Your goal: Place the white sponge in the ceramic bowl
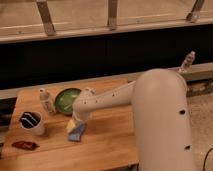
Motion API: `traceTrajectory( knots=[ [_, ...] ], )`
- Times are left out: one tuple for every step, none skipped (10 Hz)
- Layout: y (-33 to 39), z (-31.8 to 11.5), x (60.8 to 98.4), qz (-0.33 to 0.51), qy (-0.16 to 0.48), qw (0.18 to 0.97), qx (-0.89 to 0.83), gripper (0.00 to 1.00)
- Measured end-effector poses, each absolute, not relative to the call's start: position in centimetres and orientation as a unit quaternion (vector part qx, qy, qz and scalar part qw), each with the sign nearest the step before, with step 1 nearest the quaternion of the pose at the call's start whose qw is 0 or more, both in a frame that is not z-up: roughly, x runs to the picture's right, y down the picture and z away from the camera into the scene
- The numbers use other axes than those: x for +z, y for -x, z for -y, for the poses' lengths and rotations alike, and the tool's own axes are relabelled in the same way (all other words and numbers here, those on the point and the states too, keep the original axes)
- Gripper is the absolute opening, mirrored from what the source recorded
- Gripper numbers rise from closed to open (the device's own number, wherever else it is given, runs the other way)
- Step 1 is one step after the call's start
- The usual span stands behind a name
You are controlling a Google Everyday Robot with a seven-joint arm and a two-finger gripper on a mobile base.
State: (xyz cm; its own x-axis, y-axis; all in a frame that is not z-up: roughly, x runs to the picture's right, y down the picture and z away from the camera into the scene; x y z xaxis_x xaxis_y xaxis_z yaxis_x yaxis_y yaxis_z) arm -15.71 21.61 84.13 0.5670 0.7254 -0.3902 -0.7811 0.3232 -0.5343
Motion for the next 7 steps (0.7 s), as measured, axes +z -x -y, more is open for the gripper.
traceTrajectory(
  knots=[
    [15.76,-21.95,84.06,-0.041,0.354,0.811,0.464,0.80],
    [15.66,-21.93,84.04,-0.042,0.354,0.811,0.464,0.80],
    [15.59,-21.91,84.02,-0.042,0.354,0.811,0.464,0.77],
    [15.55,-21.89,84.01,-0.042,0.353,0.811,0.464,0.68],
    [15.52,-21.87,84.00,-0.043,0.353,0.811,0.464,0.60],
    [15.44,-21.82,83.99,-0.043,0.353,0.811,0.464,0.50],
    [15.20,-21.62,84.01,-0.044,0.352,0.811,0.466,0.40]
  ],
)
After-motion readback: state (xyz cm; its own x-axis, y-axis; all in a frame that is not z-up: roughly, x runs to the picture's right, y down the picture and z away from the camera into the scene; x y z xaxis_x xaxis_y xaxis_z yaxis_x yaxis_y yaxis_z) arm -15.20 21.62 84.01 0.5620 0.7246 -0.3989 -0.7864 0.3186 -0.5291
